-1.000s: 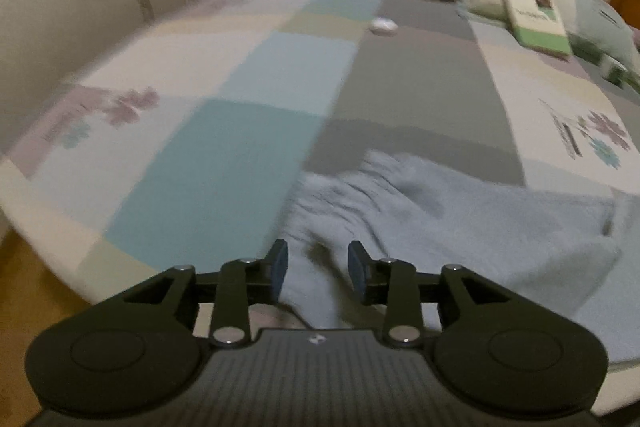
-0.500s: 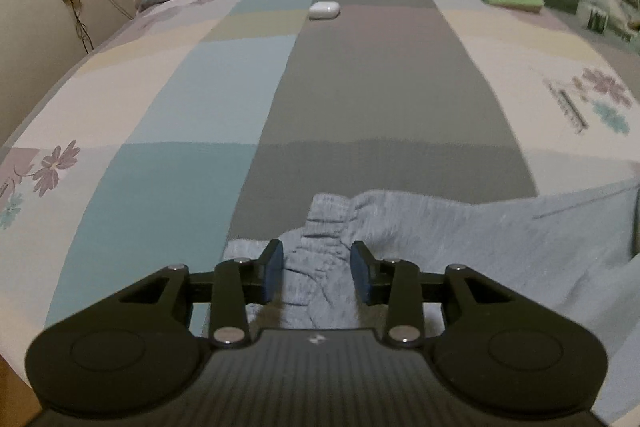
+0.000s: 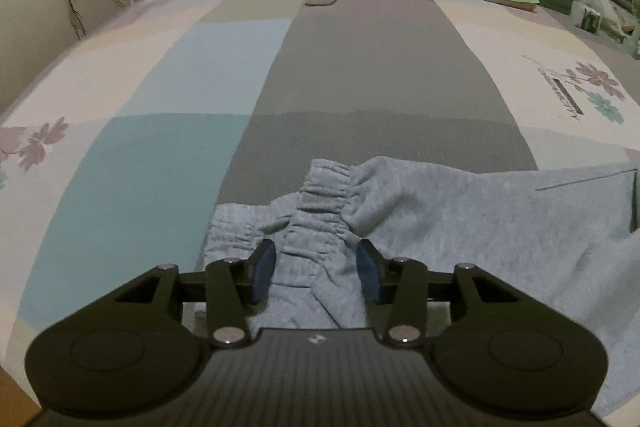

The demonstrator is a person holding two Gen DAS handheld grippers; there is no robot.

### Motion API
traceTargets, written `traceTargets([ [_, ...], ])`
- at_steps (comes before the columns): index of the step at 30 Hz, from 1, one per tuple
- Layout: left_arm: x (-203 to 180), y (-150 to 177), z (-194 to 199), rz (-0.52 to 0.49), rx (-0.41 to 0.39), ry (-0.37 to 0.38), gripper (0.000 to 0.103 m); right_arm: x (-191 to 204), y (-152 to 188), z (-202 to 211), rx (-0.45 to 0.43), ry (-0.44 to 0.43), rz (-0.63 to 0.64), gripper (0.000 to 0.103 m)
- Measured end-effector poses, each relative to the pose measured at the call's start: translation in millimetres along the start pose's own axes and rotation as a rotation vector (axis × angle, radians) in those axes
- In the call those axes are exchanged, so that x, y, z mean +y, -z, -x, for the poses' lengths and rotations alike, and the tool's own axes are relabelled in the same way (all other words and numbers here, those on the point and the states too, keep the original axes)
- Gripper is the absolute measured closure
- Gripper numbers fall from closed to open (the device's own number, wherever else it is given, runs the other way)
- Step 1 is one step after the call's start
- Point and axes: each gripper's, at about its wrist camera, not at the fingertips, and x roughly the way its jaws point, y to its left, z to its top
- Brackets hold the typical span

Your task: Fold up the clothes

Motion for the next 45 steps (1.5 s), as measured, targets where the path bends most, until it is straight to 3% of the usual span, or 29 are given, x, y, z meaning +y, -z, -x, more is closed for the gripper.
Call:
traceTargets([
  [4,-3.1,4.0,6.0,0.008,0.006,0.002,0.073,1.2,0.4,0.5,-0.004,-0.001,0.002,0.0],
  [7,-13.4,6.9,13.1,-0.028,-0.007,-0.03,0.075,0.8,0.7,1.3,-0.006,-0.004,0.003,0.0],
  [18,-2.9,10.2,53.9,0.005,-0.086,-0.127,0.076,0.9,1.1,2.6,-0.015,-0.008,-0.002,0.0],
  [26,15.4,7.6,40.8,0.061,-0.065,-0.139,0.075,-0.5,0.6,3.1,-0.018,-0.004,-0.004,0.0],
  [30,24.2,12.2,41.1,0.112,-0.036,-0.117,0.068,-0.6,0.5,1.5,-0.013,-0.007,-0.007,0.0],
  [33,25.9,9.7,55.2,0.107,-0.072,-0.117,0.066,-1.1,-0.2,0.0,-0.008,-0.011,-0.008,0.0],
  [40,9.3,-23.7,77.6,-0.012,-0.188,-0.118,0.066,-0.5,-1.0,-3.9,0.0,-0.012,-0.009,0.0],
  [45,-35.9,-33.4,58.8,-0.235,-0.191,-0.036,0.071,-0.1,-1.6,-6.6,0.006,-0.013,-0.01,0.0],
])
